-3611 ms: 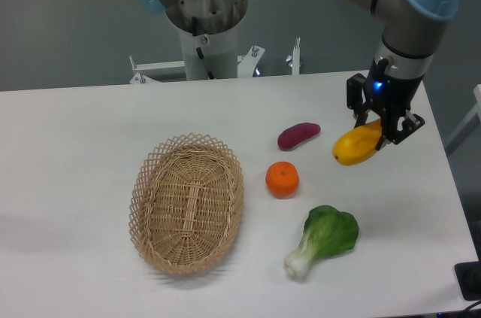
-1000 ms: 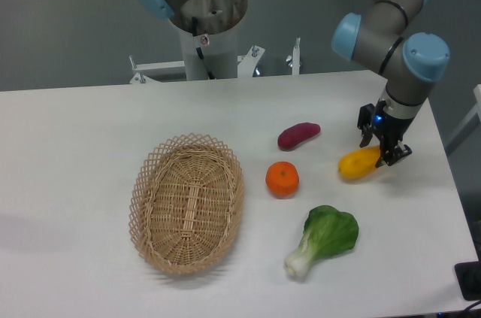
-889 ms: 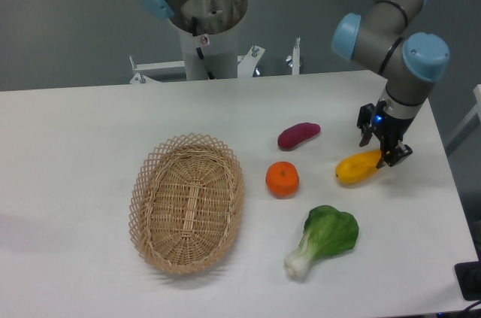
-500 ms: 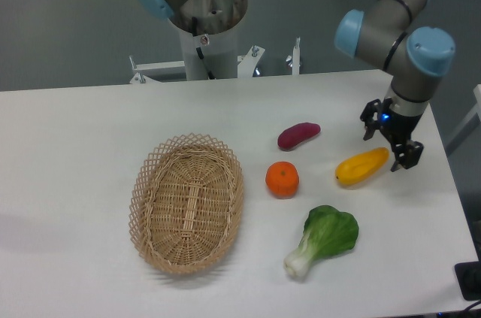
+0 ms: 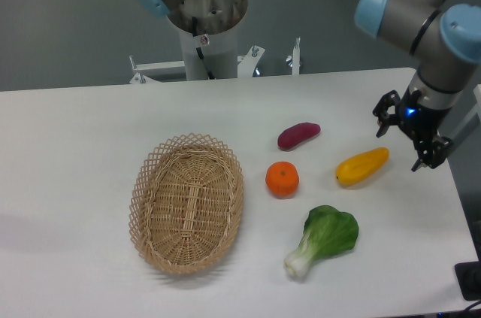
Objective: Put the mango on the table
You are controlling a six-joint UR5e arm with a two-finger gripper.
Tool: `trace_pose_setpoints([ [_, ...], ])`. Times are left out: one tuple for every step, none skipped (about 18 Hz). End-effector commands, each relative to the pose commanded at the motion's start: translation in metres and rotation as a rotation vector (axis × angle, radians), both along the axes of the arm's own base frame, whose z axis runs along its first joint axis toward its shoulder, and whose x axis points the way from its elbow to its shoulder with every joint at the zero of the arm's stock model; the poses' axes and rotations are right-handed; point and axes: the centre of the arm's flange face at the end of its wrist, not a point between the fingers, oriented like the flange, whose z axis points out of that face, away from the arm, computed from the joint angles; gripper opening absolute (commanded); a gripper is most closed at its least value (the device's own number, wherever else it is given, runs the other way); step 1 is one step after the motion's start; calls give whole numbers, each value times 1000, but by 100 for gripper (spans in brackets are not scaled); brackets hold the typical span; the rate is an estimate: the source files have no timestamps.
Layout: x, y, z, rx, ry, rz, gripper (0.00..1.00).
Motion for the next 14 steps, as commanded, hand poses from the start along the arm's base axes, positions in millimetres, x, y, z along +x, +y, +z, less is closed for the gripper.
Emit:
trace_pose_setpoints([
  [4,6,5,5,4,13,100],
  [10,14,10,8,8,22,100],
  [15,18,13,10,8,36,100],
  [16,20,14,8,9,54,100],
  [19,22,15,10,7,77,100],
  [21,27,17,11,9,95,100],
  [22,30,19,14,11,106,100],
  [22,31,18,14,10,107,100],
  [21,30,19,14,12,109,100],
  [21,29,21,16,15,110,100],
  [20,28,22,18,15,112,100],
  [20,28,22,18,15,112,100],
  [20,28,22,18,15,112,100],
  [20,28,21,18,15,112,100],
])
